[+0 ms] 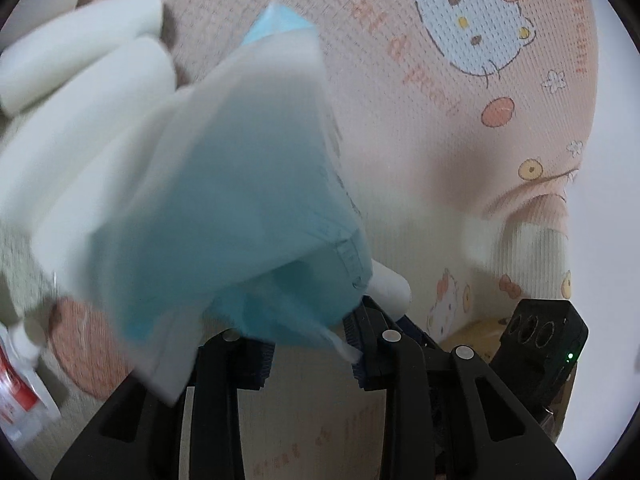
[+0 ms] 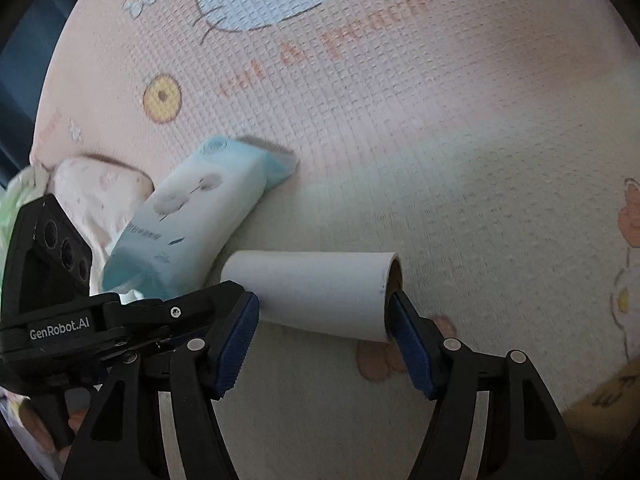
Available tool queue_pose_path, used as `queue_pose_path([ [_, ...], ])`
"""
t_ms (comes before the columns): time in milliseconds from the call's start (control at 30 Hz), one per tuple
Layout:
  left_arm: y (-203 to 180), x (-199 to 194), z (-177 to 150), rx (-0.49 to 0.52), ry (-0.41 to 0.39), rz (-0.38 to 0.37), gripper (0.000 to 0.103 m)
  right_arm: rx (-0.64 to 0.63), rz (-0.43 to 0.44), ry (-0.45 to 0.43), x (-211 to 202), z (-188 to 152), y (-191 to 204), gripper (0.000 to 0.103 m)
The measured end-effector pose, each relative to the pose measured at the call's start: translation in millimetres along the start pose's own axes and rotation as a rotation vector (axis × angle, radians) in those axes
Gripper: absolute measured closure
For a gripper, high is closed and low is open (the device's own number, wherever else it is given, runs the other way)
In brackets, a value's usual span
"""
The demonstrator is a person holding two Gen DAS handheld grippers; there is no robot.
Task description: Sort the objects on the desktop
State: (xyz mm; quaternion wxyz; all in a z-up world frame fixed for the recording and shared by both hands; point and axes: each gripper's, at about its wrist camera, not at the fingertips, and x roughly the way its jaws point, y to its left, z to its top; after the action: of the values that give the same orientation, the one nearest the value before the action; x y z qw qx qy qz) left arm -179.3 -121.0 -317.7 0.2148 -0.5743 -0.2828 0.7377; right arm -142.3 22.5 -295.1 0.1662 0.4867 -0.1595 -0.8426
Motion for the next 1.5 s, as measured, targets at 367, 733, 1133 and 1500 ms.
queue_pose_path([
  [367, -3.3, -12.3, -35.3, -0.017, 0.061, -0.038, 0.072, -0.089, -0.030, 0.109, -23.5, -42.7, 16.8, 0.037],
  [733, -4.7, -13.7, -28.1, -0.094, 0.025, -0.058, 0.041, -0.387, -0.247, 0.052, -30.4, -50.4, 39.9, 0.037],
  [1133, -12.4, 0.0, -14.8, -0.114, 0.047, -0.081, 0.041, -0.377, -0.313, -0.019, -45.5, -13.9, 40.2, 0.037],
  [1500, -9.1, 5.3, -2.1, -0.139, 0.045, -0.019, 0.040, -0.276, -0.337, -0.085, -27.3, 21.2, 29.6, 0.037],
])
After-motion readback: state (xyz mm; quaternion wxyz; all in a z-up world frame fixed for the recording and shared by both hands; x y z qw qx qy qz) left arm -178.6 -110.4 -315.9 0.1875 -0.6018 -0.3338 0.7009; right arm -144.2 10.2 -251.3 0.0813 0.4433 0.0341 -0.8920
